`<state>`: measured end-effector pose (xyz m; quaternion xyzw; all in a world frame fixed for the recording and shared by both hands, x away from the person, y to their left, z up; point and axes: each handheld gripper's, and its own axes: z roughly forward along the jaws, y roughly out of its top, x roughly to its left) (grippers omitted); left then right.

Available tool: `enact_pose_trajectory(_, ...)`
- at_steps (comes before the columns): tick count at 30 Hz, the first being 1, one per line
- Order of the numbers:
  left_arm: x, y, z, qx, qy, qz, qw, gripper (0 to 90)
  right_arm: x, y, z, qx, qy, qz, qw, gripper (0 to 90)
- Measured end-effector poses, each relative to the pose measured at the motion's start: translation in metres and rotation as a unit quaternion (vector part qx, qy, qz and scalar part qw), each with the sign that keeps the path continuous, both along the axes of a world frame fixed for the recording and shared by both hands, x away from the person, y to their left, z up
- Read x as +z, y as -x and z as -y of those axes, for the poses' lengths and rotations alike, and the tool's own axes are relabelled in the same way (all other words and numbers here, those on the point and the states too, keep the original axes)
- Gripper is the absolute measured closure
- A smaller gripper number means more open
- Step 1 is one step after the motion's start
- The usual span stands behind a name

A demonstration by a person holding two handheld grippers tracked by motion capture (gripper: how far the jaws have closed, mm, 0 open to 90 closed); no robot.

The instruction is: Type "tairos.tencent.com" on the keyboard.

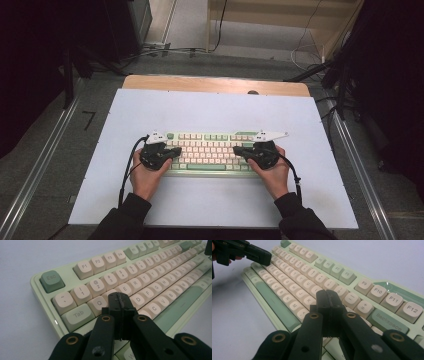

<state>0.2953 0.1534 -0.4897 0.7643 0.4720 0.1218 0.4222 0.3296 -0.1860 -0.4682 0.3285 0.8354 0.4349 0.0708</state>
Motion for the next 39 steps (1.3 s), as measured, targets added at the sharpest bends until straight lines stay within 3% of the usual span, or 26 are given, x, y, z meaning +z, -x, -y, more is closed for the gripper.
enact_pose_trajectory(7, -0.002, -0.002, 0.001, -0.001, -0.003, -0.009, 1.0, 90.0, -0.001, 0.0, -0.001, 0.001, 0.002, 0.0, 1.0, 87.6)
enact_pose_trajectory(17, 0.004, 0.003, -0.001, 0.01, 0.018, 0.023, 0.9995, 90.0, -0.002, -0.001, -0.002, 0.003, 0.004, 0.001, 1.0, 87.7)
enact_pose_trajectory(22, 0.003, 0.004, 0.0, 0.011, 0.032, 0.027, 0.999, 90.0, -0.003, -0.003, -0.005, 0.002, 0.004, 0.003, 1.0, 87.6)
enact_pose_trajectory(39, 0.002, 0.003, 0.0, 0.011, 0.033, 0.027, 0.999, 90.0, -0.006, -0.007, -0.02, 0.008, 0.008, 0.003, 0.9999, 87.6)
